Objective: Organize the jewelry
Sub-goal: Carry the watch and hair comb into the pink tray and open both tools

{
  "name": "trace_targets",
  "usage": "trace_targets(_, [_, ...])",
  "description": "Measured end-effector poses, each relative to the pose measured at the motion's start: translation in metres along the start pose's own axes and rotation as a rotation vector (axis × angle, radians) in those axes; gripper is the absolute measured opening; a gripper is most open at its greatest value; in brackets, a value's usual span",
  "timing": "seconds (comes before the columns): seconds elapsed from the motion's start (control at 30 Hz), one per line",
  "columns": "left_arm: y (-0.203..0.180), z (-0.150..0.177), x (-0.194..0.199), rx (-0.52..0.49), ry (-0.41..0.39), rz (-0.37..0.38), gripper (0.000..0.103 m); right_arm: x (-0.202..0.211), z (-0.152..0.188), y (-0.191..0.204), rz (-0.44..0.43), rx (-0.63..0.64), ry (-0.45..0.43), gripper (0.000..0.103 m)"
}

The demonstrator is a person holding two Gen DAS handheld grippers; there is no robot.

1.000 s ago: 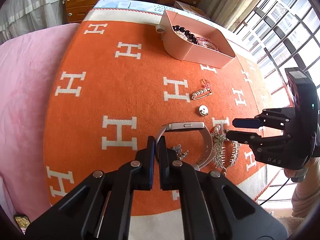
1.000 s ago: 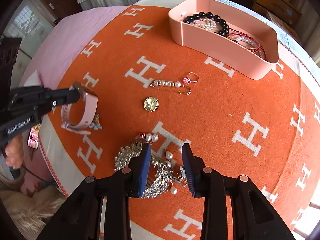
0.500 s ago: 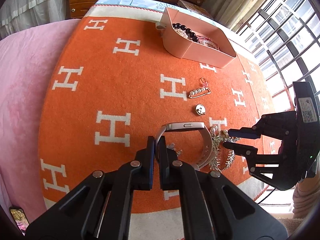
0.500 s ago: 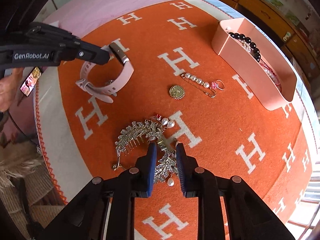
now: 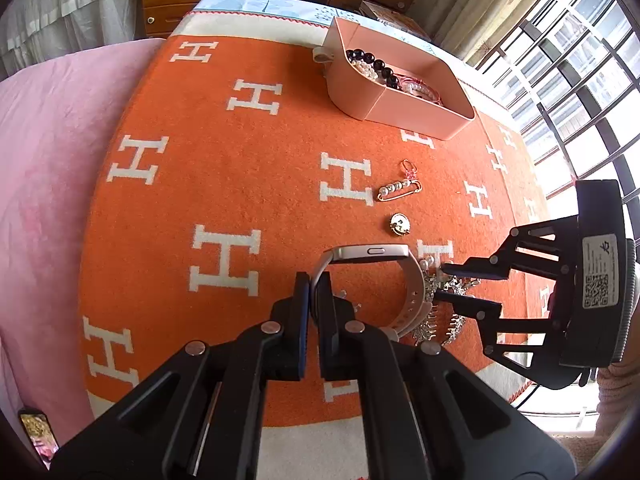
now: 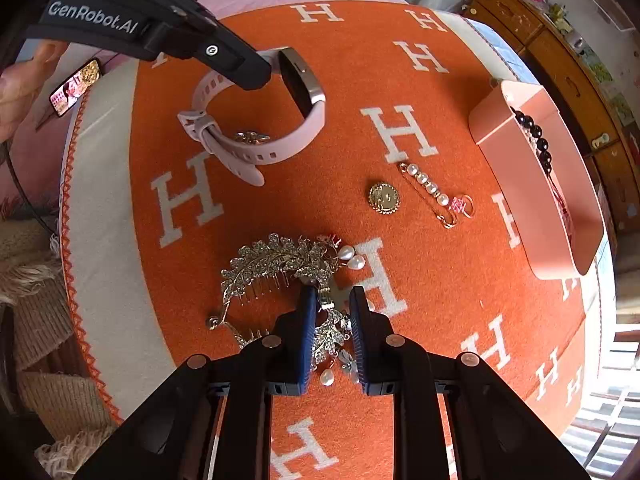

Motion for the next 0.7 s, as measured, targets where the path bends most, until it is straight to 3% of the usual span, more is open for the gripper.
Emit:
trace_targets(0.13, [0.003, 0.0, 0.0, 0.009, 0.003, -0.003, 0.001, 0.001, -0.008, 0.02, 0.018, 0.057, -0.009, 0.017])
trace_targets(0.23, [0.004, -0.001, 0.0, 0.011, 0.001, -0.005, 0.001, 0.003, -0.009, 0.031, 0.029, 0.064, -0.005, 0.009])
trace_targets(0.4, [0.001, -0.002, 0.006, 0.003, -0.01, -0.003, 0.001, 0.009, 0.003, 0.016, -0.029, -0.092, -0.019, 0.007])
trace_targets(0.7, [-0.02, -0.03, 0.038, -0.045, -0.088, -0.02, 0.001, 0.083, 0.021, -0.031, 0.004, -0.338, -0.206, 0.007])
Point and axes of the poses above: each gripper's, at about its wrist camera, not at the fingertips, and x roughly against the way its jaws point, y to its left, z to its underside, the point moved 2 cm from there along -x, roughly the way its jaws point, and after that the axes turned 2 degrees about -z, right-handed, at the moved point
